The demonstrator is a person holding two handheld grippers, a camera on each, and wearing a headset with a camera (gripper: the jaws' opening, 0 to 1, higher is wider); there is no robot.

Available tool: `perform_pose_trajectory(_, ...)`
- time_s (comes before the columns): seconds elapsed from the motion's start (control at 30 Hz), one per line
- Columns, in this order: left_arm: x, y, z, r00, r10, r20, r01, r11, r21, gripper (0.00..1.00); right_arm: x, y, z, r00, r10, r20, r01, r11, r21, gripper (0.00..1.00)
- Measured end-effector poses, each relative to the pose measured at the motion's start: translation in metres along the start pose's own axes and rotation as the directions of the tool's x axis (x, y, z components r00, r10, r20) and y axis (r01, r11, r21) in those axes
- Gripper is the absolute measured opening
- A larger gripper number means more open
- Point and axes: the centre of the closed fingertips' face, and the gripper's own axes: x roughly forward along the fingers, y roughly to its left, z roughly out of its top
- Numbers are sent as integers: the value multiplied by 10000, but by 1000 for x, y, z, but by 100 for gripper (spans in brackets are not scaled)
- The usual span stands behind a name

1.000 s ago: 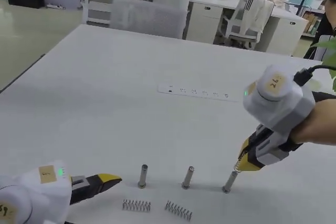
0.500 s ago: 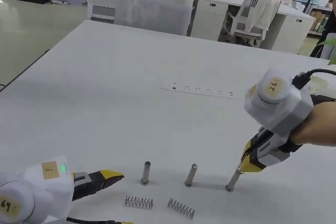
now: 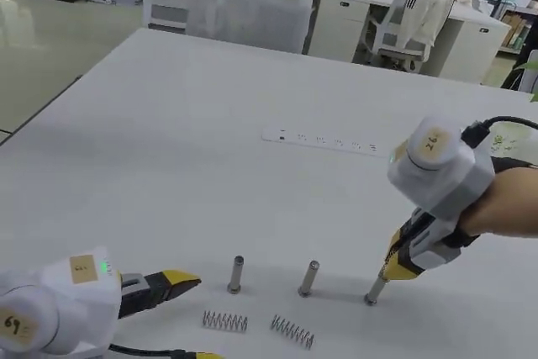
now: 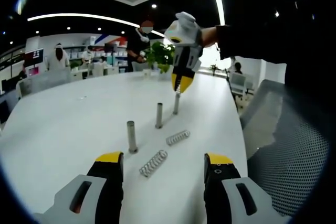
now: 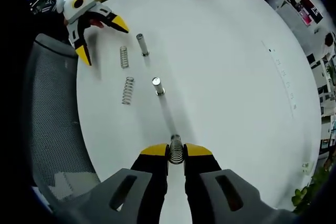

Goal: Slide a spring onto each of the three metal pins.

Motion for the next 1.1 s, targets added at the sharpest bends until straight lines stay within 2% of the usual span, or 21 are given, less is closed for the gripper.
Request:
perform_pose_trajectory(0.37, 1, 0, 1, 10000, -31, 6, 31, 10000, 21, 57, 20, -1, -2, 9996, -61, -274, 60, 10000, -29, 8)
perform_pose_trajectory(0.63, 1, 0, 1, 10000, -28, -8, 28, 10000, 27, 56, 33, -2, -3, 9996, -40, -288, 44, 9999, 127, 8)
perform_pose_trajectory(1.1, 2, -1, 2, 10000, -45, -44, 45, 10000, 45, 56, 46, -1, -8, 9991, 32, -414, -24, 9998, 195, 9)
